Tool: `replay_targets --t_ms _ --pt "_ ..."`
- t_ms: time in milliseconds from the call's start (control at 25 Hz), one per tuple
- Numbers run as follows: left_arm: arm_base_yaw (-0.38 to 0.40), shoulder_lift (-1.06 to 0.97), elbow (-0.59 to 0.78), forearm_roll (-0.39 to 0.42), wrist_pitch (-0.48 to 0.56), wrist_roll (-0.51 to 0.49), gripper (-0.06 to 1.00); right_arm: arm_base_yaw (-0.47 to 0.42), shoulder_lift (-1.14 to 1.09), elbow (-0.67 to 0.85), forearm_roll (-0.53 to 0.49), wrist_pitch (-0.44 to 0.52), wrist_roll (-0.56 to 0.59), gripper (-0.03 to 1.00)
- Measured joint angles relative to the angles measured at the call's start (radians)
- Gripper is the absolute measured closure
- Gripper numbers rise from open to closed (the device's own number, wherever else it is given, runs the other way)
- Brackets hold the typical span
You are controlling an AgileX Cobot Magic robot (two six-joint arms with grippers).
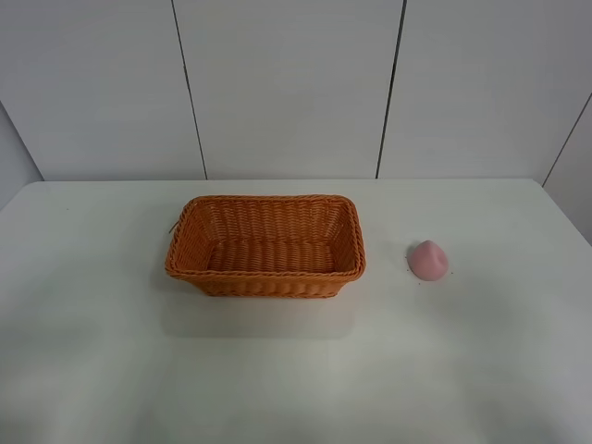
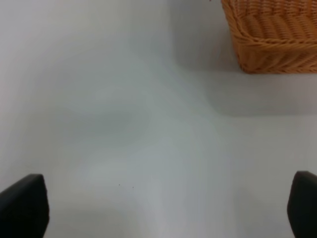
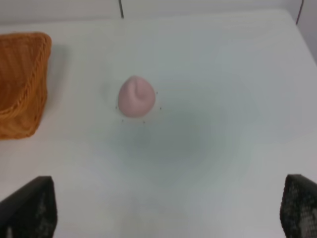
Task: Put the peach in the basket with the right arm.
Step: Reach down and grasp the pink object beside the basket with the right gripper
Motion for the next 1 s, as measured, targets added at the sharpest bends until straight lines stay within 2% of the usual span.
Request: replay_targets --t_ms 320,720,1000 --pt "0.0 0.0 0.0 0.0 0.0 0.0 -0.04 0.0 0.609 -0.231 0.003 -0.066 -0.004 0.27" --pt "0.0 0.0 0.0 0.0 0.0 0.0 -0.04 0.0 1.392 -0.605 0.011 -0.078 -0.05 0.27" --pt "0.0 0.0 0.0 0.0 0.0 0.0 -0.04 0.004 1.73 -0.867 0.036 -0.059 -0.058 0.27"
